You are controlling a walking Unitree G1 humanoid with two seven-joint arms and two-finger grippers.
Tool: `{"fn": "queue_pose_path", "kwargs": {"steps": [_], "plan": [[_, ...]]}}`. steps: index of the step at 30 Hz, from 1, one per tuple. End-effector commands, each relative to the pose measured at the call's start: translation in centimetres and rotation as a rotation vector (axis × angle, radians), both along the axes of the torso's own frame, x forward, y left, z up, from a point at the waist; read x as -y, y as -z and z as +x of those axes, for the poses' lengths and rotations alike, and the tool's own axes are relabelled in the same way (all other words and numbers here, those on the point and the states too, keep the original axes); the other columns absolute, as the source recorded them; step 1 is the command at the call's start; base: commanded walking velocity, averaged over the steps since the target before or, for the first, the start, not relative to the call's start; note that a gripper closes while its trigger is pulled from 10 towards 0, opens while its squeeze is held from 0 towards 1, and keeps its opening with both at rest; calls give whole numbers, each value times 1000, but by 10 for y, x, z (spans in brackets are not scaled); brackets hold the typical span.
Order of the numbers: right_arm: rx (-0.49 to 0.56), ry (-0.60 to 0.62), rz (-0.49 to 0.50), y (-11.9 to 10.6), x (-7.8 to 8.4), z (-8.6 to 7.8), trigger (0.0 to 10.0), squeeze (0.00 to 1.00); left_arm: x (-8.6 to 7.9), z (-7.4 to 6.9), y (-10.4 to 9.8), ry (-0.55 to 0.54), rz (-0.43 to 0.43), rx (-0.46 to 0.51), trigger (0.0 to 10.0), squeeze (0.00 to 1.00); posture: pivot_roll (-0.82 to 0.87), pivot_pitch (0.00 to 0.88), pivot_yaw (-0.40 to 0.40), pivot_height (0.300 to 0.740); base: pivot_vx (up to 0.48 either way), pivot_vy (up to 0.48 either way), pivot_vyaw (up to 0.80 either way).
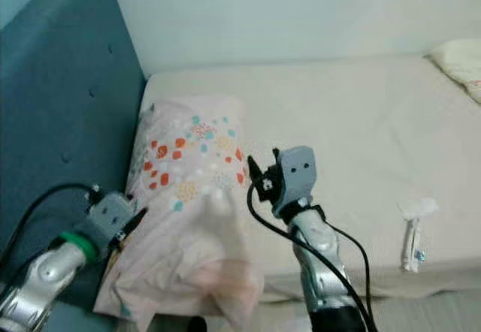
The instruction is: Clean up the room
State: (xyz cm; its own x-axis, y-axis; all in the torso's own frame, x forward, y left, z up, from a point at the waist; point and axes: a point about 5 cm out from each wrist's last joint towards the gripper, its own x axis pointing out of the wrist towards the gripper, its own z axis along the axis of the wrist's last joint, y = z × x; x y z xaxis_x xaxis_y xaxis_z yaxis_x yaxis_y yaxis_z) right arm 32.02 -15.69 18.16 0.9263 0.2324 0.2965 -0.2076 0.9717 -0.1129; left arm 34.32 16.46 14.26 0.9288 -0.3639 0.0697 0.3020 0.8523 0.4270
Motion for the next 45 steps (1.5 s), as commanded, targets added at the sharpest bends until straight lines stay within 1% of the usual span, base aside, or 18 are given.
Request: {"fn": "queue_pose_path", "kwargs": {"steps": [1,2,3,4,5,7,8,9,11,14,15,22,24,28,31,35,38,45], "plan": [[30,7,13,1,-11,-9,10000,0,-22,1,6,-135,-136,-49,10000,0,-118,154,127,740,0,0,0],[30,7,13,1,-11,-9,10000,0,-22,1,6,-135,-136,-49,10000,0,-118,154,127,740,0,0,0],[40,25,12,1,-13,-13,10000,0,2,-10,-1,-90,-261,-84,10000,0,-122,151,127,740,0,0,0],[41,33,20,2,-16,-16,10000,0,26,-26,-7,-21,-349,-133,10000,0,-131,144,125,740,0,0,0],[41,45,25,4,-18,-19,10000,0,47,-45,-13,56,-412,-182,10000,0,-137,138,124,740,0,0,0],[40,54,29,5,-19,-21,10000,0,49,-43,-13,54,-423,-182,10000,0,-141,133,122,740,0,0,0],[37,81,35,9,-19,-25,10000,0,51,-40,-10,56,-394,-160,10000,0,-144,128,120,740,0,0,0],[37,81,35,9,-19,-25,10000,0,51,-40,-10,56,-394,-160,10000,0,-144,128,120,740,0,0,0],[29,109,32,14,-18,-28,10000,0,53,-39,-6,69,-313,-124,10000,0,-150,120,118,740,0,0,0],[20,141,33,19,-15,-30,10000,0,52,-40,-3,80,-277,-130,10000,0,-159,109,120,740,0,0,0],[16,161,32,22,-14,-30,10000,0,51,-41,-1,81,-267,-149,10000,0,-163,104,120,740,0,0,0],[30,187,21,21,-15,-29,10000,0,53,-38,3,52,-289,-176,10000,0,-165,94,121,740,0,0,0],[35,194,23,20,-17,-29,10000,0,50,-41,6,28,-246,-183,10000,0,-166,89,119,740,0,0,0],[48,199,9,18,-17,-30,10000,0,44,-39,14,-10,-210,-183,10000,0,-170,84,117,740,0,0,0],[51,200,10,18,-16,-29,10000,0,42,-37,15,-30,-208,-181,10000,0,-174,85,114,740,0,0,0],[59,205,5,15,-16,-25,10000,0,43,-30,10,-52,-229,-164,10000,0,-171,85,112,740,0,0,0],[62,196,7,14,-20,-22,10000,0,44,-26,5,-57,-228,-146,10000,0,-170,87,114,740,0,0,0],[50,192,17,18,-25,-24,10000,0,44,-27,3,-60,-219,-139,10000,0,-167,95,117,740,0,0,0]]}}
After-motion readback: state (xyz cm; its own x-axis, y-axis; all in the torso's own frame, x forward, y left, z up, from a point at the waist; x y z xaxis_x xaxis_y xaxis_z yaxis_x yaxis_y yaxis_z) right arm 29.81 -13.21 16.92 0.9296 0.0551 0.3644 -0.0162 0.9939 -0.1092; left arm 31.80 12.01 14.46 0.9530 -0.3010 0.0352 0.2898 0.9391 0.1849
